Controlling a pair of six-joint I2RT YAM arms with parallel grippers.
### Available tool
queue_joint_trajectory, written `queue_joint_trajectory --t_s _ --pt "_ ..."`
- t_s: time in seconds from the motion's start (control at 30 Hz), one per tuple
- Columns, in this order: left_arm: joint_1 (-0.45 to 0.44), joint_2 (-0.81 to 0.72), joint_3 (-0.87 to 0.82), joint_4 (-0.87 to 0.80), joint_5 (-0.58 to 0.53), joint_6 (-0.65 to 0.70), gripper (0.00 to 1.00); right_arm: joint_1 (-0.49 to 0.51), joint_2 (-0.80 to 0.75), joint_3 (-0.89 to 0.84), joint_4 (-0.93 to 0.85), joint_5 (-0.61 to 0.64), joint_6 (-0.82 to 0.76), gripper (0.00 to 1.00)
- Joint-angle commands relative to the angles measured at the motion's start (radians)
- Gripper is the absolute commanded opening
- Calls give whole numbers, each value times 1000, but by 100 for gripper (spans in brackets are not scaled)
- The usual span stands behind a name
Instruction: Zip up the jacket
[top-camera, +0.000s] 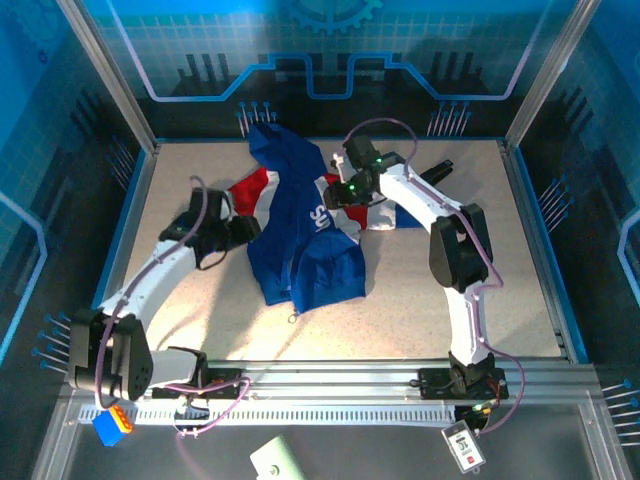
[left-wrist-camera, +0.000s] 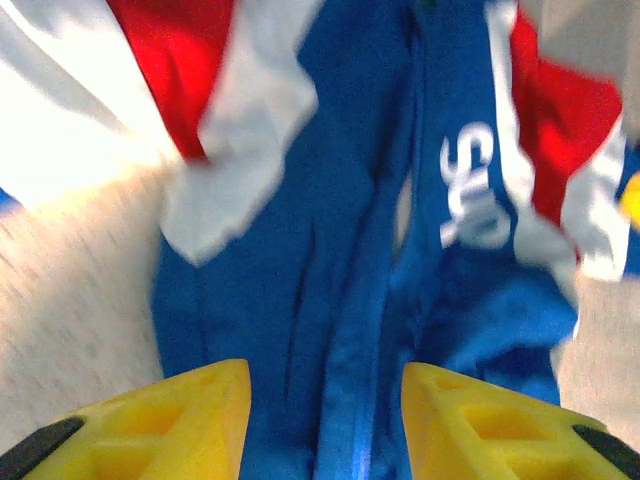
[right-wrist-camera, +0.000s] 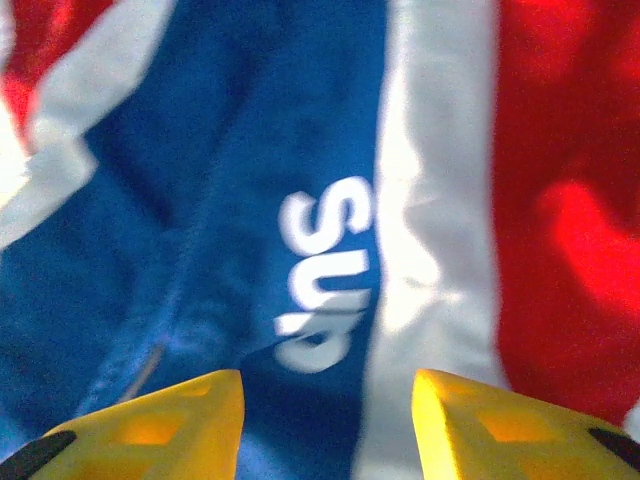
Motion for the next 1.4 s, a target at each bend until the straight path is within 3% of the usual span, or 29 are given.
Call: queue_joint_trajectory --t_s 0.0,0.1,0.3,0.5,0.9,1.13,1.23,1.37 --pt "-120 -52 -70 -82 -39 -107 44 82 -73 -101 12 -53 58 49" --pt "-208 -105 -164 -42 -77 -205 43 155 -118 -205 49 -101 110 48" --pt "-297 -177 -330 60 -135 -338 40 256 -179 -381 143 -148 186 43" --pt "-348 -166 -380 96 -152 -381 39 275 -186 -458 199 -154 229 31" --pt "-406 -61 -374 137 -168 -407 38 289 -254 -505 235 -103 251 34" --pt "-407 -125 -458 175 -189 -425 18 328 -210 -424 251 -118 266 27" --pt "-406 -139 -465 174 -196 -410 17 342 -154 -381 264 -131 289 29" --pt "-406 -121 -445 171 -193 -369 17 363 -84 -337 285 -106 302 44"
